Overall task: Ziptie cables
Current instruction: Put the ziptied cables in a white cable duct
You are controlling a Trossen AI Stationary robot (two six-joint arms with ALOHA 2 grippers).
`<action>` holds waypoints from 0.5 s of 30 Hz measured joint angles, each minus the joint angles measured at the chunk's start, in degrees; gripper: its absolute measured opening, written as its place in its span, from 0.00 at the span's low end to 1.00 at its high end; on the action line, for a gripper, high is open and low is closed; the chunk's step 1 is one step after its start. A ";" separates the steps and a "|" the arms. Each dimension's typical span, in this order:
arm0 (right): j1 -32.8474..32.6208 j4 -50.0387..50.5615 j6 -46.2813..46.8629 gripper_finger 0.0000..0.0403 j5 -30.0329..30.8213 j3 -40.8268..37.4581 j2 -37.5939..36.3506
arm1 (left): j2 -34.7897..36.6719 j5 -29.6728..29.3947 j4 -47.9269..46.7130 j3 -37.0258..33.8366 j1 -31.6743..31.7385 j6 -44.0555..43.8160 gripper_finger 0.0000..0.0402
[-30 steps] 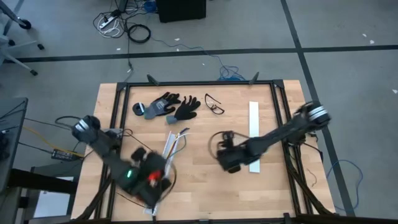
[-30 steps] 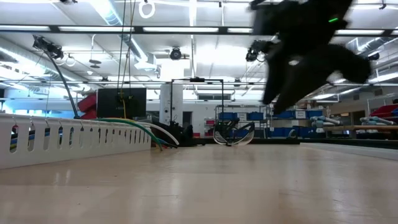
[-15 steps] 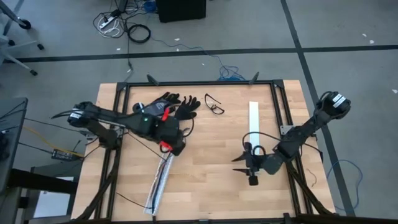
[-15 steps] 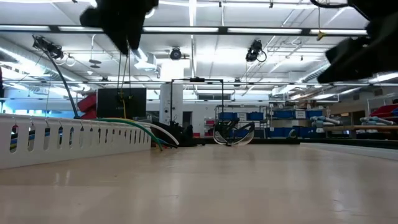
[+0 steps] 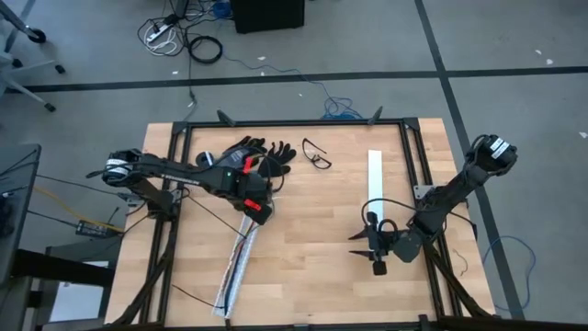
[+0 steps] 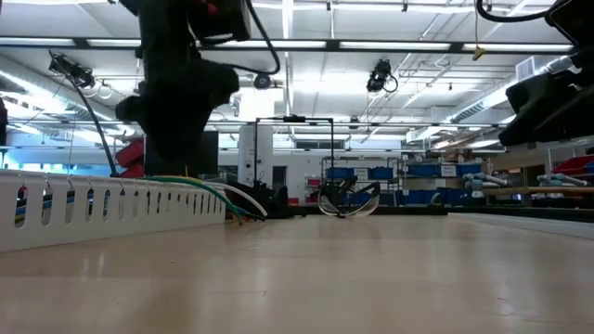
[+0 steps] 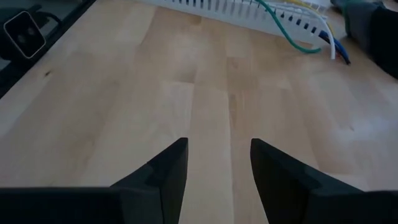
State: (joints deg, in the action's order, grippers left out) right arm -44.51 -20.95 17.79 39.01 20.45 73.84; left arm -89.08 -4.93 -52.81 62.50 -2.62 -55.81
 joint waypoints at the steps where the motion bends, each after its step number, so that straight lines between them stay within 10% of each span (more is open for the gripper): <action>1: 0.00 0.00 -0.18 0.42 -0.05 0.00 0.00 | 0.00 0.18 0.70 -0.72 0.40 0.17 0.34; 15: 0.00 0.17 -0.93 0.42 -0.16 0.00 0.00 | -0.20 0.64 9.09 -8.70 4.15 1.66 0.34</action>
State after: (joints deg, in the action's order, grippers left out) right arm -44.51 -20.78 16.86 38.85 20.45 73.84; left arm -89.28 -4.29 -43.72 53.79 1.52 -54.15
